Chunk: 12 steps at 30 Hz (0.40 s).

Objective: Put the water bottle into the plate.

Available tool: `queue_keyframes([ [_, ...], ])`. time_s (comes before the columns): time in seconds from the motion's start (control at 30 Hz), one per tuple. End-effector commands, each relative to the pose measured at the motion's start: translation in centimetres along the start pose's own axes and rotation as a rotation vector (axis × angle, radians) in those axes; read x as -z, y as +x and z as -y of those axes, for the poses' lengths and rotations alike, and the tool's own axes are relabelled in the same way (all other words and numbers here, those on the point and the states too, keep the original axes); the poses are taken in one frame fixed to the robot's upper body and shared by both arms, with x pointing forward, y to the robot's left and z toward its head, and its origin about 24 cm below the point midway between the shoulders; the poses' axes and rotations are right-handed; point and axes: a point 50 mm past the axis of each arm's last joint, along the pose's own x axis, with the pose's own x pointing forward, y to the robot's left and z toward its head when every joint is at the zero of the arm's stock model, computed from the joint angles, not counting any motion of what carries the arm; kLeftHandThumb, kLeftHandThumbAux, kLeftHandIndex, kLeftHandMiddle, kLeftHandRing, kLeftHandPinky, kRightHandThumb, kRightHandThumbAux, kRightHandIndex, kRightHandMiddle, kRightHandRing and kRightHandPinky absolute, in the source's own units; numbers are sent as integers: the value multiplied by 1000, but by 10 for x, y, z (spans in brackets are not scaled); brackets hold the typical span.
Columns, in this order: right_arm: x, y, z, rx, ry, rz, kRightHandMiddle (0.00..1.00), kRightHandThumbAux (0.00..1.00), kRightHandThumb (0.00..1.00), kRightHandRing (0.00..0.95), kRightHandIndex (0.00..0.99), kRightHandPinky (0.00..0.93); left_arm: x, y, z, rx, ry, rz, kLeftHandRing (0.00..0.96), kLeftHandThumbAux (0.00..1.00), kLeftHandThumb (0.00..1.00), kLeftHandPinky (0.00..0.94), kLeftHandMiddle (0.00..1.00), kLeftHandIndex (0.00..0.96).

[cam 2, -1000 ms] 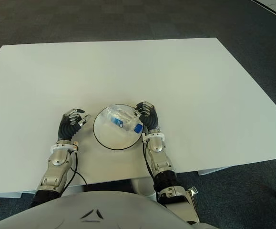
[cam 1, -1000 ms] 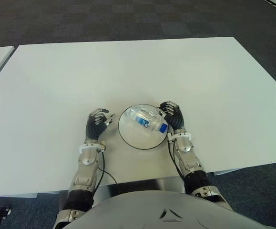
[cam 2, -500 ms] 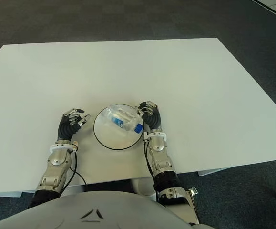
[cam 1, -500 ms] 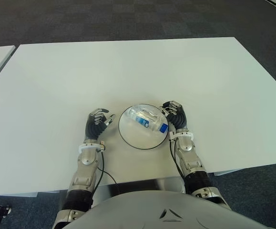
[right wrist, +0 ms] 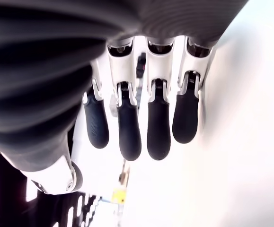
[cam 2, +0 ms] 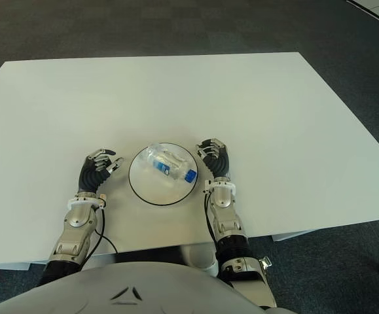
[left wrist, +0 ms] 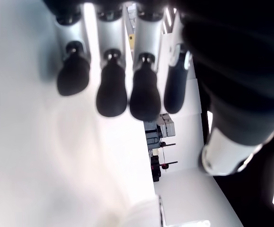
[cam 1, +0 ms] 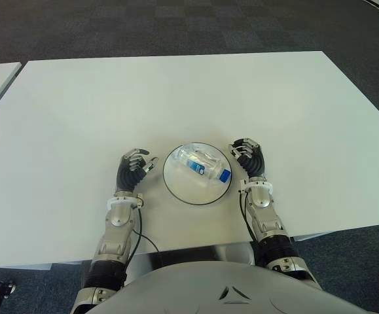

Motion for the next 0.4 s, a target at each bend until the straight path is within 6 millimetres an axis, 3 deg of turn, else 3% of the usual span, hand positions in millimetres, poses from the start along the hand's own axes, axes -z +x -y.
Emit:
queue_keyframes([
  [0.03, 8, -3, 3, 19, -10, -43, 483, 732, 701, 503, 421, 527, 11, -5, -2, 15, 4, -57, 737, 717, 703, 735, 746, 437],
  [0.4, 7, -2, 10, 21, -22, -47, 502, 732, 703, 526, 425, 564, 9, -6, -1, 9, -12, -62, 725, 717, 705, 724, 733, 437],
])
